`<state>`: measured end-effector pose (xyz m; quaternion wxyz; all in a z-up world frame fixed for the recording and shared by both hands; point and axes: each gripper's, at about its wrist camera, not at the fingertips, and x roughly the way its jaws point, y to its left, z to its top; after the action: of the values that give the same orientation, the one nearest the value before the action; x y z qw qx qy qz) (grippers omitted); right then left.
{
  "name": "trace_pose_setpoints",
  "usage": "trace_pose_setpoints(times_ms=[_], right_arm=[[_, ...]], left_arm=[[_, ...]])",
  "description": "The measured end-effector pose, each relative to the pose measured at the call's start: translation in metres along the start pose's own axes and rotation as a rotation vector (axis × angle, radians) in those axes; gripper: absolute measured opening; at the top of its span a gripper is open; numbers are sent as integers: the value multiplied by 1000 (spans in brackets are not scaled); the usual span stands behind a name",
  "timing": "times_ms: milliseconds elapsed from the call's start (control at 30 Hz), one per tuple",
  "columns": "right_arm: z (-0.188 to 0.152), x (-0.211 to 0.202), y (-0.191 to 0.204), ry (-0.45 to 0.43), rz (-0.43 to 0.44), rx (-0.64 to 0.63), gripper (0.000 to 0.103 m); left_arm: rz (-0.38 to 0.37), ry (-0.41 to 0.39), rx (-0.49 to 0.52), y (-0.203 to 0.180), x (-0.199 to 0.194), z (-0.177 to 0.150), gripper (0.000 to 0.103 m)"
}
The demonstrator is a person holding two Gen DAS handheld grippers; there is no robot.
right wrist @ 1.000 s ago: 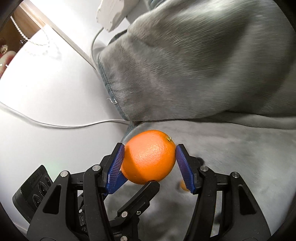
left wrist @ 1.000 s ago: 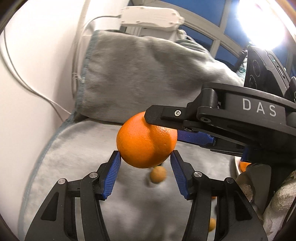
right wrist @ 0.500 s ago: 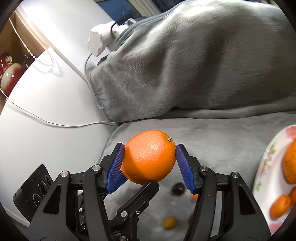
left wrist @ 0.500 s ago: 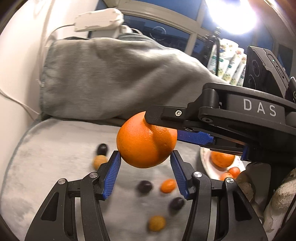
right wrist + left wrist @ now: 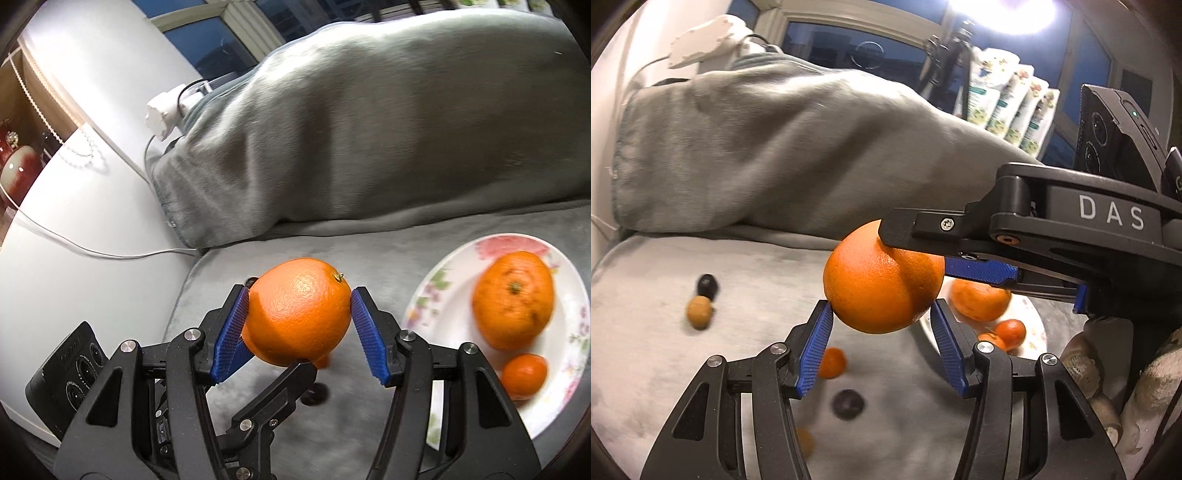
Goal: Organize fruits
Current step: 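Carry the orange onto the plate with the left tool while the right tool steadies it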
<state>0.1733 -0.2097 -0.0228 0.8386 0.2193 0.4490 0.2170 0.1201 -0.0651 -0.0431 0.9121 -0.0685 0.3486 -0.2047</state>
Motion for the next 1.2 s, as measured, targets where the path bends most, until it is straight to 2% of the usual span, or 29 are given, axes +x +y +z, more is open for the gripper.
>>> trace_pose_setpoints(times_ms=[333, 633, 800, 867, 1000, 1200], right_arm=[[0, -24, -30, -8, -52, 20, 61], [2, -31, -46, -14, -74, 32, 61], [6, -30, -52, -14, -84, 40, 59], [9, -33, -56, -19, -67, 47, 56], [14, -45, -53, -64, -108, 17, 56], [18, -62, -58, -107, -113, 23, 56]], left_arm=[[-57, 49, 35, -33, 19, -2, 54], [-94, 86, 49, -44, 27, -13, 53], [-118, 112, 66, -44, 29, -18, 44], [-128, 107, 80, -47, 27, -18, 40], [-138, 87, 90, -45, 16, -14, 40], [-130, 80, 92, -41, 10, -14, 40]])
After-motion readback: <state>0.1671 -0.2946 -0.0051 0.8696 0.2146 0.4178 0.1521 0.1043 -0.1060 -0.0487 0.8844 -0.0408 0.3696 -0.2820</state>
